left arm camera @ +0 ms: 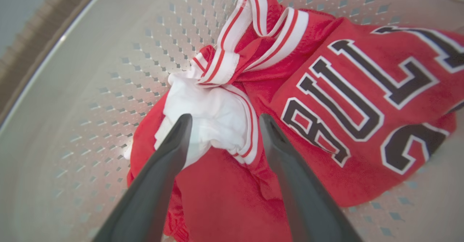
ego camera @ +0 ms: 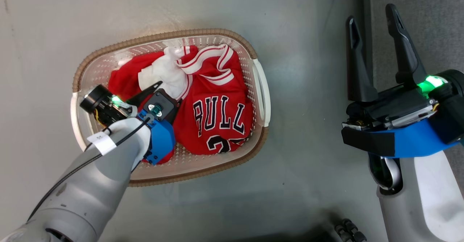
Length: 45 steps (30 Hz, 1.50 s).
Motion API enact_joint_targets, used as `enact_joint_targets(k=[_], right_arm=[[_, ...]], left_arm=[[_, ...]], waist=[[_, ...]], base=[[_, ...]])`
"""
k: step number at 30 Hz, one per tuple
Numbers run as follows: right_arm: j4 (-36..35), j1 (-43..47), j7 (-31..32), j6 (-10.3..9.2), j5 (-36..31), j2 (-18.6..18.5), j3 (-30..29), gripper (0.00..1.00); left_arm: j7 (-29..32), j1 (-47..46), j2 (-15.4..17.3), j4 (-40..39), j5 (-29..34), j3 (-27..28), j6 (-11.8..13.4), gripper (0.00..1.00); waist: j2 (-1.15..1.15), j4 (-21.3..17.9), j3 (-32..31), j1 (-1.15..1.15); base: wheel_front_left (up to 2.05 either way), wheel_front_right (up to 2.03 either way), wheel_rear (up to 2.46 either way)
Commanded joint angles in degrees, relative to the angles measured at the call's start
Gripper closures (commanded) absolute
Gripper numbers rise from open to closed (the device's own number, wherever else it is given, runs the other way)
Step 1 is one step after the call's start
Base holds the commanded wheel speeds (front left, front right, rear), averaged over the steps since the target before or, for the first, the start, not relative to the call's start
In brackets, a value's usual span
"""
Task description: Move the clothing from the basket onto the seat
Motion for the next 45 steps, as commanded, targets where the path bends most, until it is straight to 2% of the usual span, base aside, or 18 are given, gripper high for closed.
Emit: enact_joint_targets(k=[1, 16, 27, 28, 29, 30, 37, 45], right_arm=[[-0.36, -1.00, -0.20, 0.03, -0.35, -0.18, -0.12, 0.00], [-3.44, -0.57, -0.20, 0.03, -0.44, -0.18, -0.26, 0.00], [-4.42, 0.27, -0.20, 0.03, -0.59, -0.18, -0.24, 0.00], [-4.45, 0.24, -0.20, 0.03, -0.63, -0.18, -0.26, 0.00], [-4.44, 0.21, -0.20, 0.03, -0.66, -0.18, -0.27, 0.00], [-4.39, 0.17, -0.20, 0.03, -0.68, -0.18, -0.28, 0.00], [-3.87, -0.35, -0.20, 0.03, -0.46, -0.18, 0.01, 0.00], [-2.75, -0.53, -0.20, 0.03, 0.34, -0.18, 0.30, 0.00]], left_arm=[[-0.06, -1.02, 0.09, 0.30, -0.12, -0.02, -0.03, 0.00], [4.04, -6.91, 0.09, 3.92, -3.48, -2.14, -0.04, 0.00], [4.79, -8.28, -0.57, 4.04, -6.23, -5.30, -0.04, 0.00], [4.98, -8.35, -0.57, 4.04, -6.60, -5.64, -0.04, 0.24], [5.31, -8.44, -0.50, 4.06, -6.69, -6.13, -0.04, 0.73], [5.52, -8.37, -0.50, 4.04, -6.78, -6.84, -0.04, 1.00], [5.28, -7.69, -0.13, 3.44, -8.58, -9.62, -0.04, 1.00], [1.95, -6.45, -0.79, 2.39, -11.38, -10.59, -0.04, 1.00]], waist=[[0.00, -0.06, 0.72, -0.01], [0.00, -0.76, 7.13, -0.01], [0.00, -1.03, 8.89, -0.01], [0.00, -1.03, 8.90, -0.01], [0.00, -1.02, 8.87, -0.01], [0.00, -1.02, 8.80, -0.01], [0.00, -0.74, 7.32, -0.01], [0.00, 0.00, 3.13, -0.01]], base=[[0.00, 0.00, 0.00], [0.00, 0.00, 0.00], [0.00, 0.00, 0.00], [0.00, 0.00, 0.00], [0.00, 0.00, 0.00], [0.00, 0.00, 0.00], [0.00, 0.00, 0.00], [0.00, 0.00, 0.00]])
